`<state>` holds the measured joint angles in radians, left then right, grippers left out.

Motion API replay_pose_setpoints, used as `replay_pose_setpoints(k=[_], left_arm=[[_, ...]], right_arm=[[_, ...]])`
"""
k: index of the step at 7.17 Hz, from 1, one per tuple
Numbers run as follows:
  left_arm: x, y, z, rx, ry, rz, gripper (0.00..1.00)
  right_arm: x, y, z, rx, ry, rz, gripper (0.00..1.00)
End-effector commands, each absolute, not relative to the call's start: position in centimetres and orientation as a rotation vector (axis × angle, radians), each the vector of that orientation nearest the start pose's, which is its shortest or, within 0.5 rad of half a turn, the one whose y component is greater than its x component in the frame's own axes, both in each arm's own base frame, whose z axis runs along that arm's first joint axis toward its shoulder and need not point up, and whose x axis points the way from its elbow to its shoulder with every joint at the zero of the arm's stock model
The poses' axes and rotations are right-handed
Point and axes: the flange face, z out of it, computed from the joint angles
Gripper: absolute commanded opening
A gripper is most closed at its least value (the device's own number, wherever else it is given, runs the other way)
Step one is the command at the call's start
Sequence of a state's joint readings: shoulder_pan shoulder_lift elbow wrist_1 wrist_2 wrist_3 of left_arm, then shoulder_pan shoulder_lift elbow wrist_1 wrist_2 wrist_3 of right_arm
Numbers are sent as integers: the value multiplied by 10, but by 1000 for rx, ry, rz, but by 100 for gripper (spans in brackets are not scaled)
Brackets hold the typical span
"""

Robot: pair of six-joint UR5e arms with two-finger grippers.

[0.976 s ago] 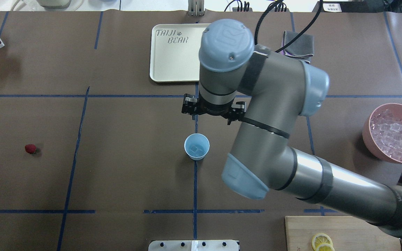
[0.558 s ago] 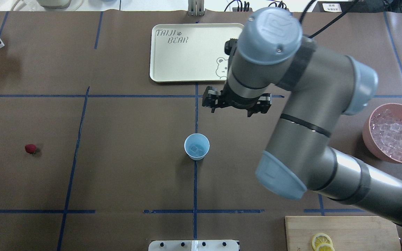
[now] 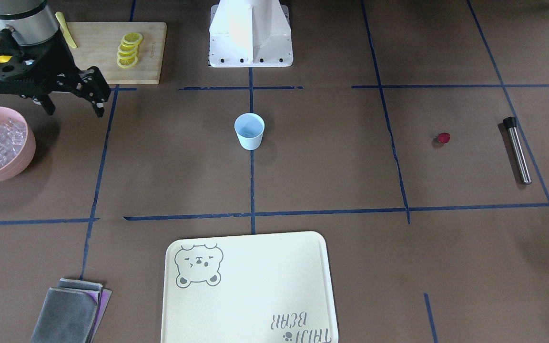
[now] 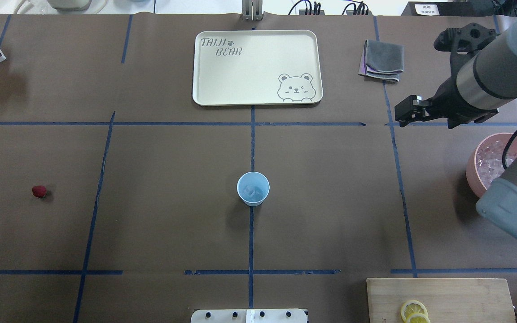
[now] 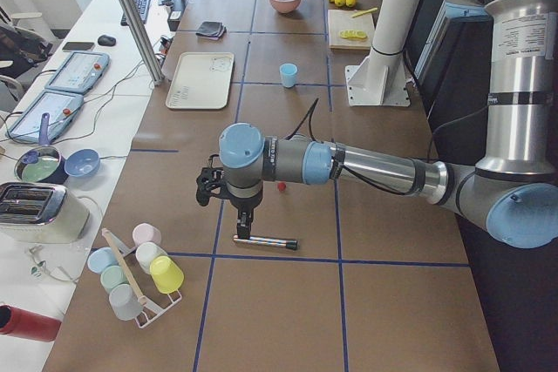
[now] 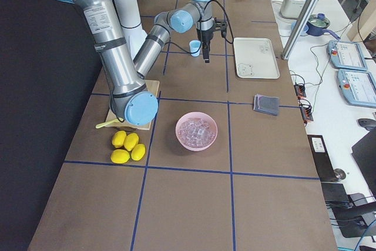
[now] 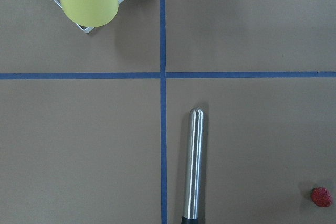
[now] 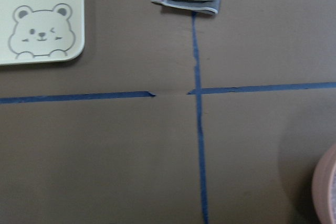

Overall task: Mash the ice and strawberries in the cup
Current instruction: 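Move the right gripper back over the pink bowl of ice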

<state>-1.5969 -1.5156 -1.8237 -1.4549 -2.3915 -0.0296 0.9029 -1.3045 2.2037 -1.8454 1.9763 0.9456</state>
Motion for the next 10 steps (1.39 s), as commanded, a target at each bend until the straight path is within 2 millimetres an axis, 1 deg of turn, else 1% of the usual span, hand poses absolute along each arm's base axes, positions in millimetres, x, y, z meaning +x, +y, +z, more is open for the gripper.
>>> replay_pose_setpoints(k=[1,2,3,4,5,6,8,9,10], left_arm=[[-73,-463,559,86,821,-23,100],[-73,-463,556,91,821,-22,100],[-73,-462,554,93,821,-22,100],[-72,-460,552,96,821,-20,100],[-72,-459,547,97,822,-36,100],[-72,-459,546,97,822,-40,100],[-73,-459,546,97,822,-41,100],[-73,-459,546,97,822,-41,100],[-73,-459,546,97,822,-41,100]], right_arm=[[-159,-441,359,135,-738,174,99],[-137,-439,402,125,-708,165,99],[-128,-445,434,89,-724,169,99],[-121,-437,460,94,-738,167,99],[-121,-436,498,98,-740,160,99],[-122,-438,529,80,-733,166,99],[-126,-441,558,29,-715,176,98],[-126,-441,567,13,-708,180,96],[-127,-441,568,12,-708,177,89]])
